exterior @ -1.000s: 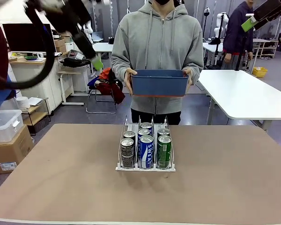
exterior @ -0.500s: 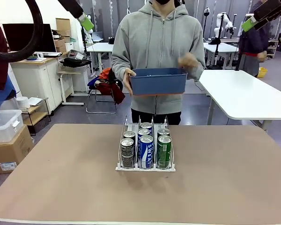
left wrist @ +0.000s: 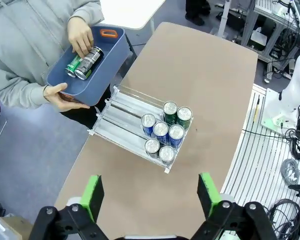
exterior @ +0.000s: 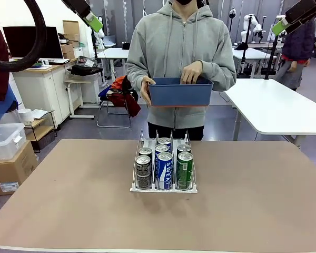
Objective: Fill the beverage cans into the dispenser.
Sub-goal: Pick up the Sprite handed by the human.
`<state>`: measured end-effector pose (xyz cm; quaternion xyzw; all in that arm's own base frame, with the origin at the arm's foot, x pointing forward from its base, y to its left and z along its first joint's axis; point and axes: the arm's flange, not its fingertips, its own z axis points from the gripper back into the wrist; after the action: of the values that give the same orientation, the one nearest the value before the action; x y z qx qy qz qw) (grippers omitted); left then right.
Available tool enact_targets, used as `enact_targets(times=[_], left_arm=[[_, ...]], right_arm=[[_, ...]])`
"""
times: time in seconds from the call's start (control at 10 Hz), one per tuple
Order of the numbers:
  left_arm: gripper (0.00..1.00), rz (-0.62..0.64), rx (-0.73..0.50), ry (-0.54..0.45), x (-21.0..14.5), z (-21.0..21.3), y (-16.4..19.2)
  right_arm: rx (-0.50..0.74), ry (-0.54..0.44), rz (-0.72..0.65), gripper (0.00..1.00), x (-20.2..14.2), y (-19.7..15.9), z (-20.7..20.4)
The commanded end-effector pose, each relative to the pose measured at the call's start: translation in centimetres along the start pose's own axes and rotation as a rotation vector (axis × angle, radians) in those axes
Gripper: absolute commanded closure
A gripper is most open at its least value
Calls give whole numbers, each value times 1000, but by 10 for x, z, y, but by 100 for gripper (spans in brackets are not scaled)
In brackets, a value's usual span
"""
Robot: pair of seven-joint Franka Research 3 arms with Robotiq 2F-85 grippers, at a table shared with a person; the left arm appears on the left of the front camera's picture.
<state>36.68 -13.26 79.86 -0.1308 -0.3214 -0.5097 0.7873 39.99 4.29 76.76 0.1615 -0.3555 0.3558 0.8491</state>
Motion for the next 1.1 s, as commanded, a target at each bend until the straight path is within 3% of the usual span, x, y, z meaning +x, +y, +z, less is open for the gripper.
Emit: enact_targets(times=[0.0, 1.0], left_arm=[[0, -15, -17, -10, 1, 4, -3], [0, -15, -17, -10, 1, 4, -3]], right_arm=[[-3, -7, -3, 0, -1, 0, -1], [-3, -7, -3, 0, -1, 0, -1]])
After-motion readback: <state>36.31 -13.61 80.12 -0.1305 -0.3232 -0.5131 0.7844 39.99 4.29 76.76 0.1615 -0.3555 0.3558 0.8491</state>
